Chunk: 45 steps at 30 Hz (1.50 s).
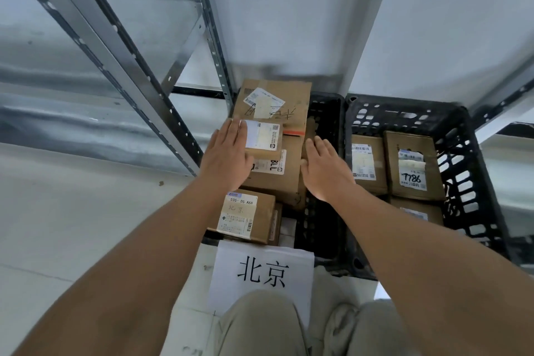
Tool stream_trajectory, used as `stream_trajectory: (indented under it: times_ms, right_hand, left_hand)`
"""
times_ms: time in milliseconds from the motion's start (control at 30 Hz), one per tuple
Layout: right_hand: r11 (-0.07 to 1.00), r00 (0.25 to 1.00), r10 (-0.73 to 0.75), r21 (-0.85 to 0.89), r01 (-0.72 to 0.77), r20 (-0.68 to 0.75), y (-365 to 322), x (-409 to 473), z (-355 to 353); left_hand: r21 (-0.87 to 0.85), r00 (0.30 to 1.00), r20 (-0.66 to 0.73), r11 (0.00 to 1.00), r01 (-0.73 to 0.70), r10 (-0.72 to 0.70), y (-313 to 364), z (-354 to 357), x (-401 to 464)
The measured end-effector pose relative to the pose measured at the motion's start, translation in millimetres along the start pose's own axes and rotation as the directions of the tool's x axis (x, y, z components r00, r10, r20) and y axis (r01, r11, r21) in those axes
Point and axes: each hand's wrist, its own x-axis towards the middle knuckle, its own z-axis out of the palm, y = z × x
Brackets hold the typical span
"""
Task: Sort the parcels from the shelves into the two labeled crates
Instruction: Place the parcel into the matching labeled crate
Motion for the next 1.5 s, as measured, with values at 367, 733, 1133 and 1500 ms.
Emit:
stream_trajectory:
  times_ms: [367, 733, 1133, 1500]
  right_hand:
    - [0.995, 0.995, 0.096, -0.035, -0.097, -0.028, -21, -104, -220]
    - [0.983, 0.976, 0.159, -0.068, -0.170, -0.148, -57, -233, -443]
    - [0.980, 0.876, 0.124, -0.082, -0.182, -0.467, -1, -409, -627]
    - [0.965, 0.809, 0.203, -0.026, -0.260, -0.552, 183, -623, -655]
  left_hand:
    - [0.054, 0.995, 0.088, 0.998, -0.045, 0.040, 63, -234, -27]
    - [0.072, 0.988, -0.021, 0.986, -0.150, 0.151, 137, -485, -78]
    - [0.039, 0.927, -0.304, 0.975, -0.218, 0.220, 299, -652, -177]
    - [0.001, 0.881, -0.343, 0.938, -0.348, 0.327, 540, -661, -310]
